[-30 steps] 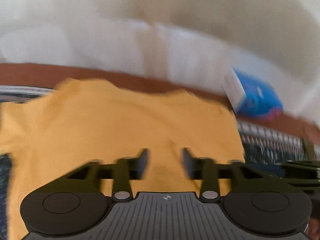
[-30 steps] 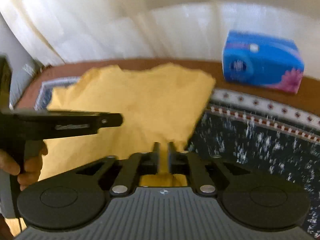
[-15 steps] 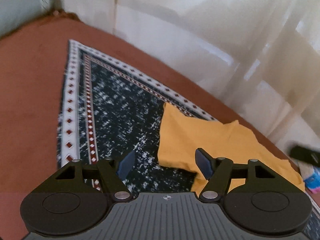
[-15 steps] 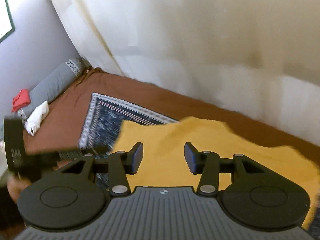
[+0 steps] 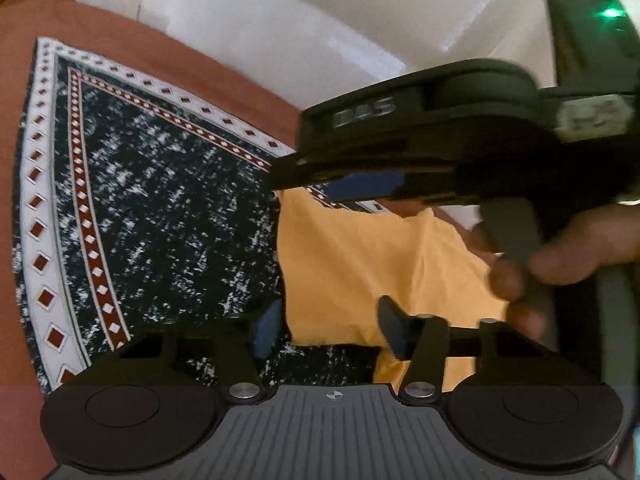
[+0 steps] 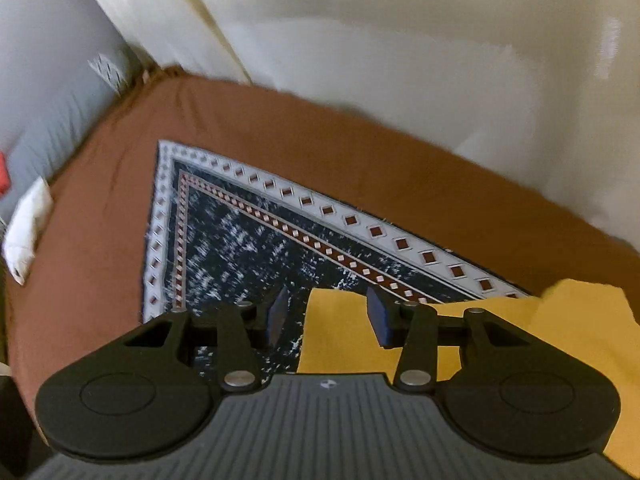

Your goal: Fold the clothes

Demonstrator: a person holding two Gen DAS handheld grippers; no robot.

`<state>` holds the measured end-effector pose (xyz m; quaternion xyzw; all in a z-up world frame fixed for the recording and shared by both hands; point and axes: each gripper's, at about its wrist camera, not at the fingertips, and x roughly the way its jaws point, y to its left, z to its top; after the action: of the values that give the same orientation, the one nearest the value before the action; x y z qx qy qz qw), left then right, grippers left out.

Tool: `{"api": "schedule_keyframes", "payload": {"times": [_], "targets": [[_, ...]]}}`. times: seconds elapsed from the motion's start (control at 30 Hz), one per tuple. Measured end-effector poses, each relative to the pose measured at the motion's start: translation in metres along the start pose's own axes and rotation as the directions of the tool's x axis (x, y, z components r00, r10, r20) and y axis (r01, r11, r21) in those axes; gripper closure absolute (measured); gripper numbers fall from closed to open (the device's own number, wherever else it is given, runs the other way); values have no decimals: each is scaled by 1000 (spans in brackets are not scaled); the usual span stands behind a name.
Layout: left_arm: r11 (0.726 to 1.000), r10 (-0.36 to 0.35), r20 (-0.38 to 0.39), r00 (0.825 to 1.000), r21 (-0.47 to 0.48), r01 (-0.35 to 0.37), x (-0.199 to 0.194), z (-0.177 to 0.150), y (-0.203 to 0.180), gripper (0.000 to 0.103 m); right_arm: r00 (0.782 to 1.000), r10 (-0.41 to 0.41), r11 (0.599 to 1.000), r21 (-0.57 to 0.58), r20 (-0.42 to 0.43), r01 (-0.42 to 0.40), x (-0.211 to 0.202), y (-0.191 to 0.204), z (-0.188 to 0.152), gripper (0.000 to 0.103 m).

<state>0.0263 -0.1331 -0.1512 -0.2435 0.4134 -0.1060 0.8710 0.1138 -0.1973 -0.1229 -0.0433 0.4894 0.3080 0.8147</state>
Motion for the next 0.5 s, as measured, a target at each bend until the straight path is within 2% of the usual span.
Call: {"api": "schedule_keyframes", "payload": {"times": [0.1, 0.13, 0.17, 0.2, 0.23, 0.27, 0.37, 0.5], "targets": [[1000, -10, 1, 1000, -4, 10, 1, 0, 4, 52, 999, -29, 999, -24, -43, 28, 19, 8, 3, 59], [1000, -10, 1, 1000, -3, 10, 2, 0, 5, 58, 998, -33, 999, -31, -53, 31, 22, 8, 2, 63], [1000, -9, -1, 1000, -2, 9, 2, 0, 6, 65, 997, -33, 999, -36, -68, 30, 25, 8, 2, 76], [1000, -5, -8, 1000, -1, 5, 4, -1, 7, 94, 996, -32, 999, -38, -85, 28, 28, 7, 2, 84], [1000, 1, -14, 1000, -3, -1, 6, -1, 8, 101, 995, -34, 999, -39, -93, 30, 29, 7, 2, 88], [1000, 8, -10, 1000, -5, -8, 7, -1, 8, 103, 995, -37, 999, -37, -91, 34, 29, 7, 3, 92], [1000, 24, 30, 999, 1, -24, 0, 1, 4, 103, 998, -20, 1000, -18, -56, 19, 18, 3, 6, 93], [997, -11, 88, 996, 75, 5, -18, 9, -25, 103, 999, 25, 999, 30, 39, -26, -19, -17, 10, 93]]}}
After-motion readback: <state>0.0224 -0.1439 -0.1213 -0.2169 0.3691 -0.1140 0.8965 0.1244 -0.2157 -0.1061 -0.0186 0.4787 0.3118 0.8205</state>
